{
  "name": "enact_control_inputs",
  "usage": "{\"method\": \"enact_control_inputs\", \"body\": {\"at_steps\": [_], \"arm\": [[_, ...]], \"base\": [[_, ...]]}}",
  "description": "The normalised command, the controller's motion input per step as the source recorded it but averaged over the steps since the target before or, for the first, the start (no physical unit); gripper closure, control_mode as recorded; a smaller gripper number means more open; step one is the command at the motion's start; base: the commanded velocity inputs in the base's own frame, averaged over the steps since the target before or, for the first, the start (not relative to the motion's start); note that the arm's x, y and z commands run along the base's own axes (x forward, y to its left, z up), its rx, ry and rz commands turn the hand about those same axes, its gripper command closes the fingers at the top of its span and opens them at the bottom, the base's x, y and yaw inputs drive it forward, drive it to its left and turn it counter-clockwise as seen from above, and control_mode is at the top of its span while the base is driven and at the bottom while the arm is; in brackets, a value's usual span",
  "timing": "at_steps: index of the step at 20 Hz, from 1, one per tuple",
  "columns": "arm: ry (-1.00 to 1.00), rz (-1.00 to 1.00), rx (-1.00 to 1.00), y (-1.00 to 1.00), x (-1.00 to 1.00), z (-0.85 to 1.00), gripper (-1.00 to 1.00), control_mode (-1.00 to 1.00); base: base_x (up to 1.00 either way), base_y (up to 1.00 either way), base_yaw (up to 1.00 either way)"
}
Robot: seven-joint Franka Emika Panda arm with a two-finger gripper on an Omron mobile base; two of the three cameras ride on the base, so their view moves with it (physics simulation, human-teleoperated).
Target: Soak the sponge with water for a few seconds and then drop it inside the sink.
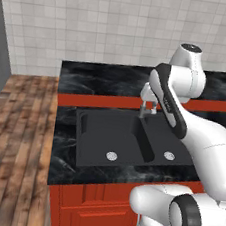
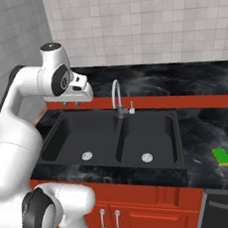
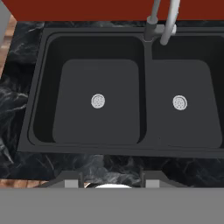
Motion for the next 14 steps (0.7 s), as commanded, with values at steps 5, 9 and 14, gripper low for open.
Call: {"method": "enact_control_inputs", "body": {"at_steps": [5,9,14], "arm": [[0.01,0.00,0.00,-0.01,0.00,0.00,-1.00,-1.00],[0.00,0.00,0.00,-0.10,0.00,0.00,-1.00,-1.00],[0.00,0.00,0.00,-0.37,0.01,0.00,-1.00,-1.00]], "base": [[0.00,0.00,0.00],[0.00,0.00,0.00],[0.00,0.00,0.00]]}}
